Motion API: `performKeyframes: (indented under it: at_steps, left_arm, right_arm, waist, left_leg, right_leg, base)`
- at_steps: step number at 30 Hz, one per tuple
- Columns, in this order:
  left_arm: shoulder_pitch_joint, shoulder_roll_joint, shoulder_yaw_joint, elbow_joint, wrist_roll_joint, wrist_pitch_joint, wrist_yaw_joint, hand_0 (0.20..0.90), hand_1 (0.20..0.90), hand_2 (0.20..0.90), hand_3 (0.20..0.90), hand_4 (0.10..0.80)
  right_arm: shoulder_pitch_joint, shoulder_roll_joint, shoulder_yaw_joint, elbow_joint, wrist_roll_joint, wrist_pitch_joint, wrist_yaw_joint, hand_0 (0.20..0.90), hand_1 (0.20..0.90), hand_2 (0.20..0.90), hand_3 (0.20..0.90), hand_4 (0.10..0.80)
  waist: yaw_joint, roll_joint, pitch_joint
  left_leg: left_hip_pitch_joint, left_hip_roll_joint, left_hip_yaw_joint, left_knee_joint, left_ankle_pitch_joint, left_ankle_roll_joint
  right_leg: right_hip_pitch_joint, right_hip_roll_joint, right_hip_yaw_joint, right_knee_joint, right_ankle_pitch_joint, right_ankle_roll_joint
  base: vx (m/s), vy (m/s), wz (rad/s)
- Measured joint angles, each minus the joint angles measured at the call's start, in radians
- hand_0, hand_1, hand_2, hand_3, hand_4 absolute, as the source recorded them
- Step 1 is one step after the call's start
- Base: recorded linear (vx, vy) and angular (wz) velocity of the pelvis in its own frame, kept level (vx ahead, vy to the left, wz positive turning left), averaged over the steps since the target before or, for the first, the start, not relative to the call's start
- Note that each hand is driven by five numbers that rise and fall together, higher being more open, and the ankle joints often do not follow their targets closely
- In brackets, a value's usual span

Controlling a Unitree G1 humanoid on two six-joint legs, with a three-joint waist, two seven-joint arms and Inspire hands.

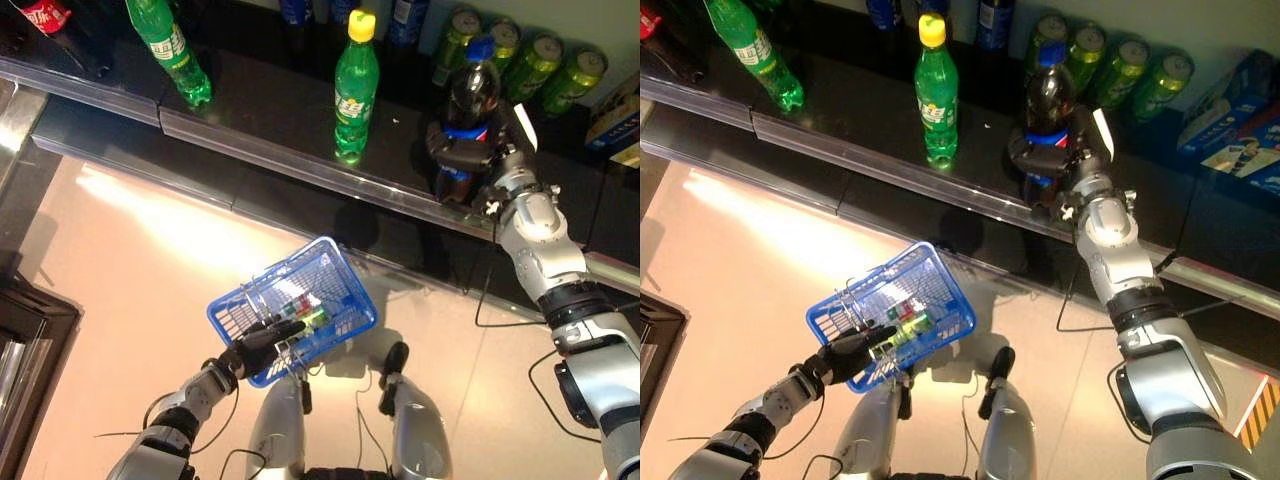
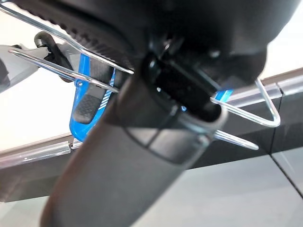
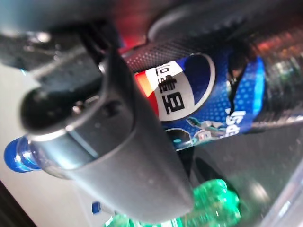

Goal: Pick up the drink and place into the basket.

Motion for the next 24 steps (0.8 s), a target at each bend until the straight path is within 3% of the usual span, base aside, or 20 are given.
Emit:
performKeyframes:
  at_steps: [14,24]
  left_arm:
    - [0.151,-0.033,0.114,-0.063,0.046,0.002,0.012,0.3,0.3,0.3,0.2,0.1]
    - [0.191,-0.034,0.122,-0.152,0.047,-0.005,0.012,0.3,0.3,0.3,0.2,0.1]
  right_arm:
    - [0.158,-0.008,-0.122,-0.297,-0.025,0.043,0.06,0.3,0.3,0.3,0.2,0.1]
    - [0.235,-0.007,-0.158,-0.41,-0.053,0.043,0.117,0.3,0.3,0.3,0.2,0.1]
  waist:
    - [0.023,-0.025,-0.023]
    - [0.056,-0.042,-0.036]
  left_leg:
    - [0.218,0.002,-0.01,-0.153,0.023,-0.011]
    - [0.217,0.001,-0.04,-0.152,0.032,-0.013]
  right_leg:
    - [0.257,0.037,-0.065,-0.181,0.018,0.016]
    - [0.289,0.038,-0.108,-0.181,0.017,0.016]
  base:
    - [0.087,0.024,0.09]
    - [-0.015,0.049,0.15]
